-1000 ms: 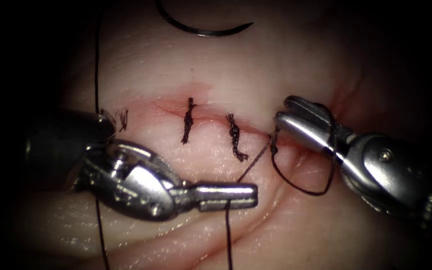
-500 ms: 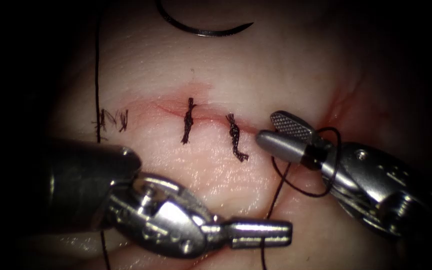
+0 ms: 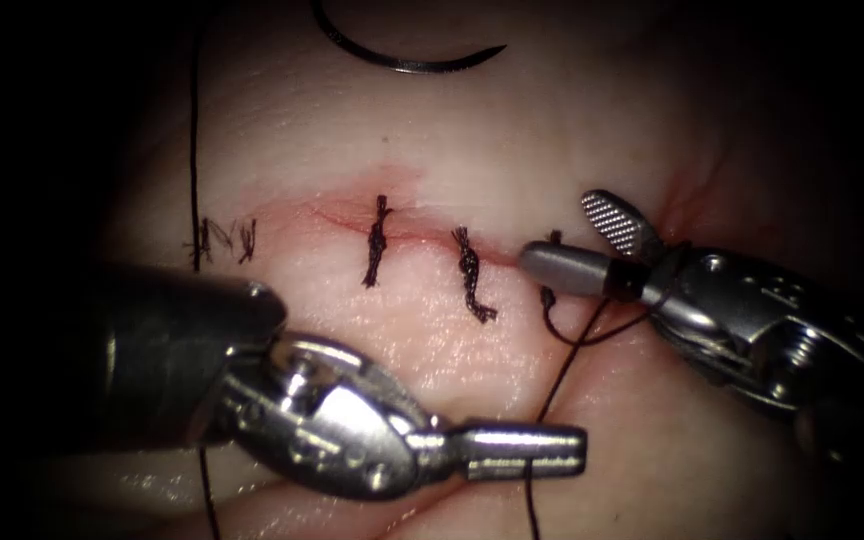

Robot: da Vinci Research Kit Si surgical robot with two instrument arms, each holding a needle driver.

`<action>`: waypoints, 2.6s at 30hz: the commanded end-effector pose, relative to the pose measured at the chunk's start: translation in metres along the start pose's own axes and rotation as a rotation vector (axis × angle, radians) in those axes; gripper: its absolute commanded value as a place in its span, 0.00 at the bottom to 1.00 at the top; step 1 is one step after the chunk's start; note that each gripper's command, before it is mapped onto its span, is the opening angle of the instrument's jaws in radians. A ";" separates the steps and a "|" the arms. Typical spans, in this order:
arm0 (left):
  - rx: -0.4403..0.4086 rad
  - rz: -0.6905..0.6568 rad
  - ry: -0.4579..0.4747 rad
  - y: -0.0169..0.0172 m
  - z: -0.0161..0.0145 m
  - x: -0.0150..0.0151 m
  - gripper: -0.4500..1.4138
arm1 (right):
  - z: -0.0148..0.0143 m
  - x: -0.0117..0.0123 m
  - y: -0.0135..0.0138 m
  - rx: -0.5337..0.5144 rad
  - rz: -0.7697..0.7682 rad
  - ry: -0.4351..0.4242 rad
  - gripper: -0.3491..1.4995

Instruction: Wound Closure

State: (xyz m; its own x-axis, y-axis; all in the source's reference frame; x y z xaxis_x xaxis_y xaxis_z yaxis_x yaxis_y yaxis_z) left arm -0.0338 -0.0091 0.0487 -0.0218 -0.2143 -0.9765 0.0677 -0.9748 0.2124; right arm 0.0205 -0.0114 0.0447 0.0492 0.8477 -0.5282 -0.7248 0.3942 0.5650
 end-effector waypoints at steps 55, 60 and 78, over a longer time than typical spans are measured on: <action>0.176 -0.315 -0.270 -0.0161 -0.0166 -0.0070 0.00 | -0.0004 -0.0037 -0.0014 0.232 -0.316 0.131 0.00; 0.178 -0.370 -0.256 -0.0166 -0.0171 -0.0099 0.00 | -0.0012 -0.0040 -0.0016 0.254 -0.426 0.154 0.00; 0.286 -0.439 -0.313 -0.0302 -0.0147 -0.0159 0.00 | -0.0042 -0.0043 -0.0027 0.249 -0.767 0.336 0.00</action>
State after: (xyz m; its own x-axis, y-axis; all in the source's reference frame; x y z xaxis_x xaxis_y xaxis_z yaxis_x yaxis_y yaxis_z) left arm -0.0207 0.0247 0.0570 -0.2859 0.2465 -0.9260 -0.2862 -0.9442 -0.1630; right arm 0.0186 -0.0177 0.0425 0.2283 0.1835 -0.9561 -0.4031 0.9118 0.0788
